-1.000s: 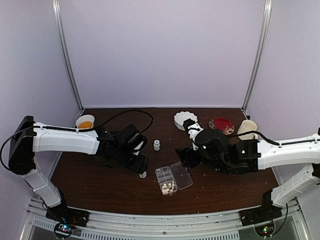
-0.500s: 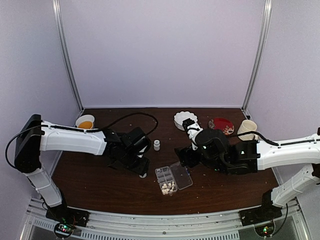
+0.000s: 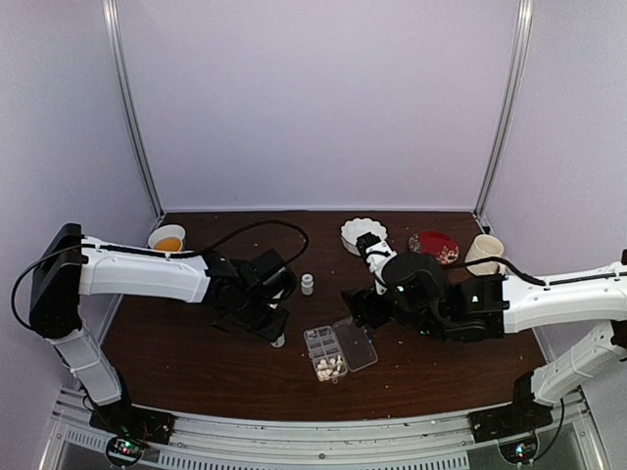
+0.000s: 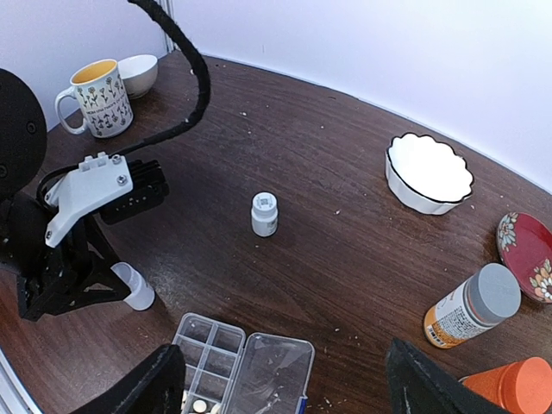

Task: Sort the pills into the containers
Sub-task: Pick up the pill bottle from the center of the board, then pass from the left arm to the right

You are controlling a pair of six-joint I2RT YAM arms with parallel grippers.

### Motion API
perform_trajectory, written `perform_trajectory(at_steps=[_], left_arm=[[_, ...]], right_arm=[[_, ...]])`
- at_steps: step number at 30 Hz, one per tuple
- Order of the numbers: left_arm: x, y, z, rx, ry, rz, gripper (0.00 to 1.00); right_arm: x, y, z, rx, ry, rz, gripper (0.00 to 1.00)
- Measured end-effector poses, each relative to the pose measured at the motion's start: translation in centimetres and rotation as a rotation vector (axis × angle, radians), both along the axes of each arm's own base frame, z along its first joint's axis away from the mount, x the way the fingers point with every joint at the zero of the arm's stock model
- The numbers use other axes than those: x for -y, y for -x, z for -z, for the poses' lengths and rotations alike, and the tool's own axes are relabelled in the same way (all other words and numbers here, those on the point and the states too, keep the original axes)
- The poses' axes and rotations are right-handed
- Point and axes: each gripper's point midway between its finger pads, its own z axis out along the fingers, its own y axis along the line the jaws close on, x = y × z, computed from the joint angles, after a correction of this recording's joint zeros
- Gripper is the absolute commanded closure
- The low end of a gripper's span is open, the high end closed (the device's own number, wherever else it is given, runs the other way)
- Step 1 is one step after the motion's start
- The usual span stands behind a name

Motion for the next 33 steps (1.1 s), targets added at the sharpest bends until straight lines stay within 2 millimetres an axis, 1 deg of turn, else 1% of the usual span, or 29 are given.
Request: perform_trajectory(at_steps=[5,10,12,14,16,19,21,25,28,31,33], left_arm=[[0.2,-0.4,-0.6,0.019,-0.001,-0.003,0.80],[0.4,-0.5,-1.9,0.035,0.005,0.008,0.82],[0.4,-0.3,-3.0,0.045,0.030,0.018,0.82],[0.9,0.0,-5.0,0.060,0.091,0.038,0.83],[1.6,0.3,-7.6,0.083,0.187,0.064,0.83],[2.7,1.1,-11.8,0.104,0.359,0.108,0.83],[3.3,1.5,-14.0,0.103,0.455,0.141,0.83],[4.4,2.7,-17.3,0.082,0.609,0.220,0.83],[5.0,3.9,-19.6,0.065,0.704,0.286,0.83],[5.3,5.0,-21.9,0.051,0.776,0.340,0.83],[5.6,5.6,-24.1,0.059,0.832,0.380,0.83]], right_arm=[[-0.2,0.1,0.4,-0.009,0.006,-0.008,0.17],[-0.9,0.5,1.0,-0.041,0.001,-0.043,0.17],[-1.2,0.8,1.1,-0.058,-0.013,-0.060,0.17],[-1.6,1.1,1.0,-0.074,-0.030,-0.078,0.18],[-1.9,1.5,0.6,-0.087,-0.054,-0.106,0.17],[-1.9,2.2,-1.4,-0.092,-0.128,-0.139,0.19],[-1.8,2.8,-3.4,-0.089,-0.203,-0.160,0.20],[-1.7,4.2,-8.6,-0.069,-0.399,-0.229,0.25],[-1.6,5.6,-11.7,-0.051,-0.530,-0.307,0.26],[-1.8,7.0,-13.5,-0.037,-0.610,-0.395,0.28],[-2.1,7.6,-14.2,-0.031,-0.637,-0.443,0.28]])
